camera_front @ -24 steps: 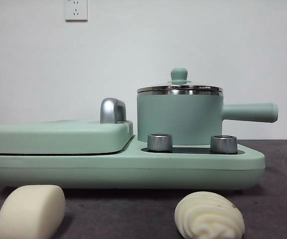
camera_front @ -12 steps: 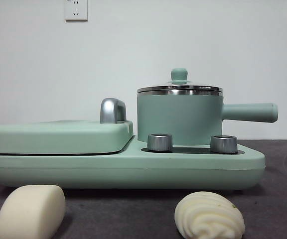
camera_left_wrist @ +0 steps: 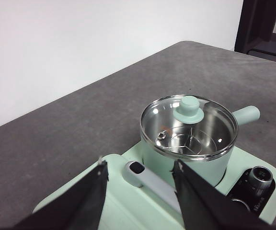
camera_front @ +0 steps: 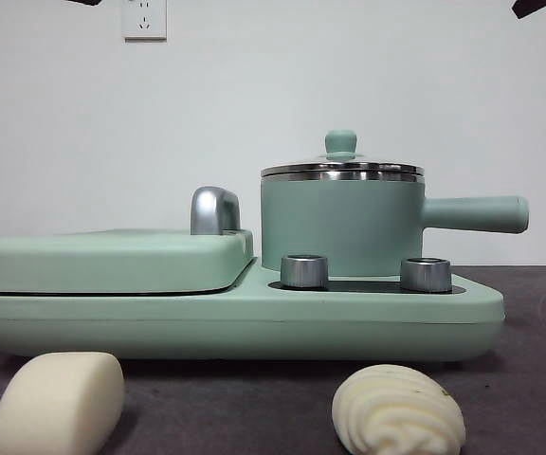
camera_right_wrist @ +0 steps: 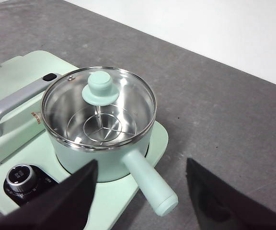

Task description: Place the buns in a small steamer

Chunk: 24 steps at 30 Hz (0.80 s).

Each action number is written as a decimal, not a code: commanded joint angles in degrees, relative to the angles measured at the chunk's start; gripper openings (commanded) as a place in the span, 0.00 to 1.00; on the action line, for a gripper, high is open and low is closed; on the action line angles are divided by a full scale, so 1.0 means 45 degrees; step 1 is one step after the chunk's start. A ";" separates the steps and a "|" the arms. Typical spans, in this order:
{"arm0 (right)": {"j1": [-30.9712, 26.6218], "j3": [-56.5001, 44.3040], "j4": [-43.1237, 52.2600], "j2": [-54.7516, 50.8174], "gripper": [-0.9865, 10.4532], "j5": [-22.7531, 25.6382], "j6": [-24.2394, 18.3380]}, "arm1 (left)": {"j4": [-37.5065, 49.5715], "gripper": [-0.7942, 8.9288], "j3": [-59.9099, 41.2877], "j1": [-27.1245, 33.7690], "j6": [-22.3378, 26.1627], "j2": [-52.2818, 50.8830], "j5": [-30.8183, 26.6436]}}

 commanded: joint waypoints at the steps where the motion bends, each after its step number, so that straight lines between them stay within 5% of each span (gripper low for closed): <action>1: 0.0058 0.0185 0.0107 0.0053 0.37 -0.0005 0.0180 | 0.0155 0.31 0.0248 -0.0136 0.0136 0.0121 0.0029; 8: 0.0058 0.0185 0.0107 0.0053 0.37 -0.0010 0.0233 | 0.0709 0.31 0.0248 -0.1200 -0.0063 0.1302 0.0034; 24: 0.0053 0.0185 0.0112 0.0058 0.37 0.0000 0.0223 | 0.5513 0.35 0.1870 -0.3852 -0.0923 0.6630 -0.1127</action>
